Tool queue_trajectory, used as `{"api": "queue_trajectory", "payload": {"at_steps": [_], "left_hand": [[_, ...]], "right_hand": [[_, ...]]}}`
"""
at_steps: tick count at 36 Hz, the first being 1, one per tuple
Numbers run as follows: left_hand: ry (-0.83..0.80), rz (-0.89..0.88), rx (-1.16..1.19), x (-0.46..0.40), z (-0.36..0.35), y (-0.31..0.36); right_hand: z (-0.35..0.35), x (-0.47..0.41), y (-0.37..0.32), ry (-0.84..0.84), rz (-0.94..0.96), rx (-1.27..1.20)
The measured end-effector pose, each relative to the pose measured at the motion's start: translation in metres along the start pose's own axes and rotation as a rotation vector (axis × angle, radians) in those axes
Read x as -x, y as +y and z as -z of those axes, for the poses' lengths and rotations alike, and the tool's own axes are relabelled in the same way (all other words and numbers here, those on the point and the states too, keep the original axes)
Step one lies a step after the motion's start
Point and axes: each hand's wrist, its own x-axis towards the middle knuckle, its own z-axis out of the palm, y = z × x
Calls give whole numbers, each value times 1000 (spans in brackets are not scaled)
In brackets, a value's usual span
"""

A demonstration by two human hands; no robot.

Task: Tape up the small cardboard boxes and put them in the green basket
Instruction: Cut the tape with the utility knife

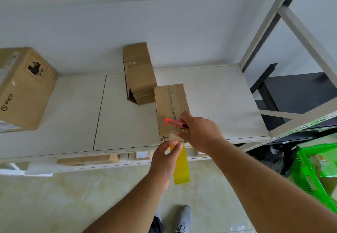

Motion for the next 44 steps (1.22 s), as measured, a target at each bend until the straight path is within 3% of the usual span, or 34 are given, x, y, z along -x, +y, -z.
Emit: {"api": "queue_trajectory", "payload": {"at_steps": [13, 20, 25, 29, 44], "left_hand": [[-1, 86, 122, 8, 1, 6], [26, 30, 71, 8, -1, 6], [53, 22, 44, 10, 0, 8], [74, 17, 49, 12, -1, 9], [114, -17, 24, 11, -3, 9]], "right_hand": [[1, 4, -2, 5, -26, -33], [14, 20, 2, 26, -16, -310], [13, 58, 31, 223, 239, 63], [4, 76, 52, 256, 346, 269], [-11, 61, 28, 240, 391, 379]]}}
